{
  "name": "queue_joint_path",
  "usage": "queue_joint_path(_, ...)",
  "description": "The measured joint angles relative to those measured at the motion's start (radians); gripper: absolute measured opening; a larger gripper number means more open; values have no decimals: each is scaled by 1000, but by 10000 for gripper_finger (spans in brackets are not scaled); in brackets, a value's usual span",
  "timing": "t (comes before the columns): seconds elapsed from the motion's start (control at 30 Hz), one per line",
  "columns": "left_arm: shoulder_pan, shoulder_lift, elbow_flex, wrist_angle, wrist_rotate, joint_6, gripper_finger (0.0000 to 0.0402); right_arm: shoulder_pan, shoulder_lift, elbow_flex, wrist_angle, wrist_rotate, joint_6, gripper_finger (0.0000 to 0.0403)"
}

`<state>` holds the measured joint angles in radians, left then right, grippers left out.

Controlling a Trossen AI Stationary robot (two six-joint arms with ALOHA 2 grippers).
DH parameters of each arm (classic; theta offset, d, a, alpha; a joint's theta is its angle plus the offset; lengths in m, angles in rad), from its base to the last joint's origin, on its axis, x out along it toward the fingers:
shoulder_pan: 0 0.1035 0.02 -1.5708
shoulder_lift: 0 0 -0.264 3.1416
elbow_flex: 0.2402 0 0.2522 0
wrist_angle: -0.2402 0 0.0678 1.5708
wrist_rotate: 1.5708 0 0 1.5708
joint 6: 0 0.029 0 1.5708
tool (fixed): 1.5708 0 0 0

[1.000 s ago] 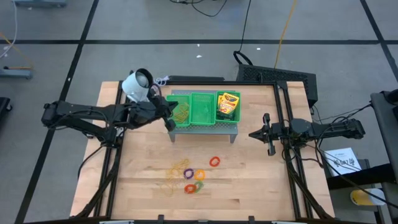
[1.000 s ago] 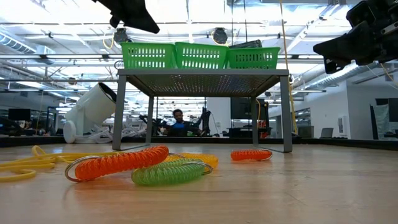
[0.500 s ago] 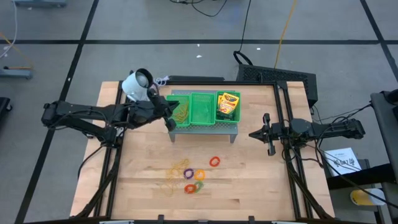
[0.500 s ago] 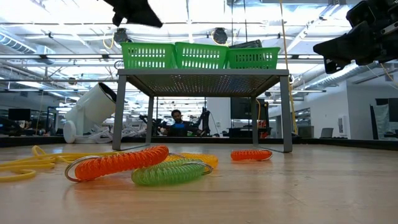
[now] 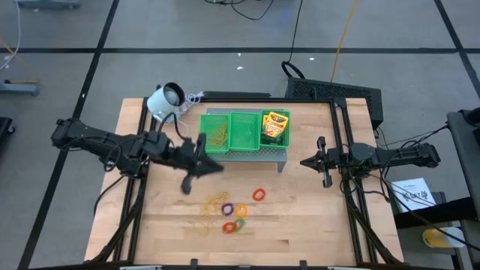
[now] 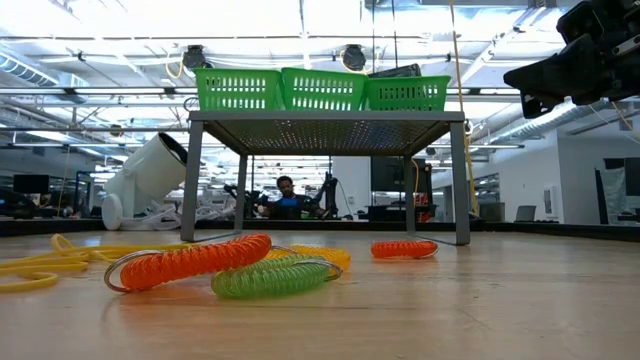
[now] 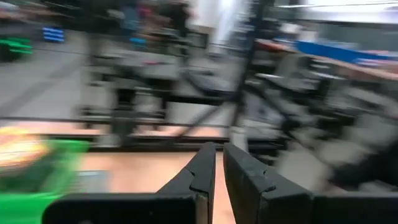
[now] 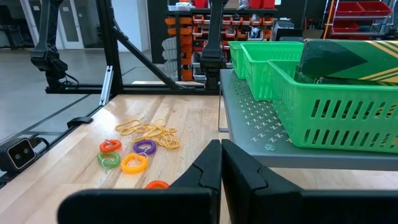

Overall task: Pick & Place Office Desk Supplies
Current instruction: Put the yellow rubber band into the left green basket

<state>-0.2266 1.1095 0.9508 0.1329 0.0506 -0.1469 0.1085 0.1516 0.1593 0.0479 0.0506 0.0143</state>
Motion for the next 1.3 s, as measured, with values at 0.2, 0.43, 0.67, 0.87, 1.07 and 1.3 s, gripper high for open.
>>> queue_joint_path(0.2, -94, 2, 0, -10, 220, -55, 42, 0, 0, 0, 0, 0, 0, 0)
queue_joint_path(0.43, -229, 120, 1, -29, 211, -11, 42, 0, 0, 0, 0, 0, 0, 0)
queue_joint_path(0.67, -262, 214, 1, -9, 105, -181, 42, 0, 0, 0, 0, 0, 0, 0)
queue_joint_path(0.87, -275, 214, 1, -153, -40, -337, 53, 0, 0, 0, 0, 0, 0, 0)
queue_joint_path(1.07, -306, 227, 1, -390, -284, -404, 122, 0, 0, 0, 0, 0, 0, 0)
queue_joint_path(1.3, -331, 342, 1, -507, -334, -410, 200, 0, 0, 0, 0, 0, 0, 0)
